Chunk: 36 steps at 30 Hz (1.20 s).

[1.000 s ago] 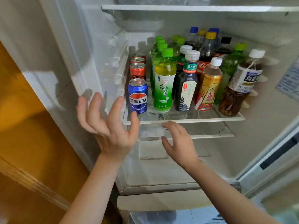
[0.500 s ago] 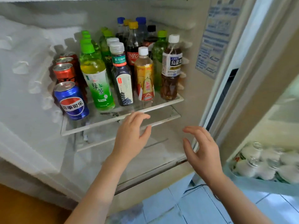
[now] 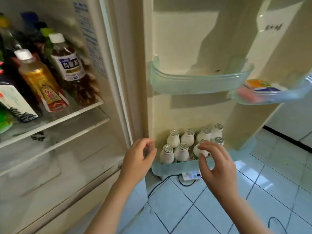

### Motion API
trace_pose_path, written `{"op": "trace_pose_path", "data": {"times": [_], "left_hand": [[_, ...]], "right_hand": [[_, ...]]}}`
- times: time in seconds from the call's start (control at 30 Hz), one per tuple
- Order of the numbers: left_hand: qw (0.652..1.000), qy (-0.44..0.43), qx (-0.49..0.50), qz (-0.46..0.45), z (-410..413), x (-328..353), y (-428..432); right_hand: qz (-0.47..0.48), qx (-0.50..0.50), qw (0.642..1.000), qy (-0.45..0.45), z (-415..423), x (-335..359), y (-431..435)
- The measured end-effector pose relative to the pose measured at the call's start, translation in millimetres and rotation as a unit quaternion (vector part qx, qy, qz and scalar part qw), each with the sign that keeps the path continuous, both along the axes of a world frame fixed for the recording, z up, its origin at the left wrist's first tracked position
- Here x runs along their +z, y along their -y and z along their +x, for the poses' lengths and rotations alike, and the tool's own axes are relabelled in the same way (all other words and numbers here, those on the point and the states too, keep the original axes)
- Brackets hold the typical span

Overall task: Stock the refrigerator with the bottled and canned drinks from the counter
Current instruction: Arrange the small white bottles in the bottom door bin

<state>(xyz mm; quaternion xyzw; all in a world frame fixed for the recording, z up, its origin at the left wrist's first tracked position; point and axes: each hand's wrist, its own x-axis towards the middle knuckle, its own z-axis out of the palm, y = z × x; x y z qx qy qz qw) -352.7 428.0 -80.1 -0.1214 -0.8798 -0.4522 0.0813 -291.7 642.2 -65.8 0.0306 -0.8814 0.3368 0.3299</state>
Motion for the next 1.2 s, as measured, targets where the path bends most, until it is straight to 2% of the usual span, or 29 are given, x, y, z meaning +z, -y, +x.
{"op": "trace_pose_path", "data": {"times": [0.17,0.37,0.6,0.73,0.87,1.07,1.2], "left_hand": [[0.999,-0.009,0.041,0.005,9,-10,-42],[0.976,-0.045,0.185,0.106,12,-12,-64],[0.938,-0.155,0.307,0.043,-1,22,-71],[0.943,-0.136,0.299,0.059,-18,47,-66],[0.944,-0.146,0.294,-0.015,-25,53,-63],[0.942,-0.153,0.290,-0.067,-25,47,-60],[0.944,-0.176,0.272,-0.067,-29,41,-55]], "right_hand": [[0.005,-0.006,0.997,0.083,4,-16,-48],[0.023,0.077,0.987,0.138,-8,-29,-74],[0.091,0.180,0.970,0.136,-36,-21,-74],[0.116,0.216,0.964,0.104,-48,-14,-65],[0.125,0.228,0.963,0.072,-62,-9,-55],[0.158,0.247,0.951,0.102,-79,-4,-39],[0.210,0.288,0.925,0.129,-90,1,-26]]}}
